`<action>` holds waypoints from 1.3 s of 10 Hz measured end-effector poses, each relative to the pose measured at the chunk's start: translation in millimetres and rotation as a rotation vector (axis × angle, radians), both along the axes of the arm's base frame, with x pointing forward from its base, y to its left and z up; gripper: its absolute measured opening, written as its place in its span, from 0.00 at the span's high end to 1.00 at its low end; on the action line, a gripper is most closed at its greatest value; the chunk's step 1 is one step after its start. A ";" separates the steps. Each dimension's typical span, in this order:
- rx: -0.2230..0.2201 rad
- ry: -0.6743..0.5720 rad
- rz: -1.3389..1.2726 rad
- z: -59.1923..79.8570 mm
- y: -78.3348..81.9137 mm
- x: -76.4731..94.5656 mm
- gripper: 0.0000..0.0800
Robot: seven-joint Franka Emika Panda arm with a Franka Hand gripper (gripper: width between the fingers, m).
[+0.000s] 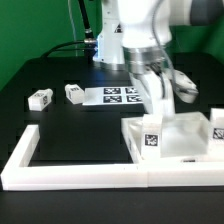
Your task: Assemble square table
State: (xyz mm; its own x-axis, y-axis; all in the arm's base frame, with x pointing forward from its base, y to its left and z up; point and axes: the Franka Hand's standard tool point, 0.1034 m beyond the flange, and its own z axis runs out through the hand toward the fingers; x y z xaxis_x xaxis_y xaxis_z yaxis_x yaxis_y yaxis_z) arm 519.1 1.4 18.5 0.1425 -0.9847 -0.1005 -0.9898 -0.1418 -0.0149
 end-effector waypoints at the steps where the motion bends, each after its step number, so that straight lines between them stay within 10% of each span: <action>1: -0.001 -0.006 0.047 0.2 -16.1 -10.8 0.92; 4: -0.013 -0.037 0.332 -4.9 -67.0 -16.2 0.92; 13: -0.021 -0.082 1.103 -4.0 -80.9 2.2 0.92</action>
Offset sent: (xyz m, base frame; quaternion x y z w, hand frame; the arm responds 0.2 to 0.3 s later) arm 0.0074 -0.0438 -0.0143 0.0159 0.0151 -0.1707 0.9851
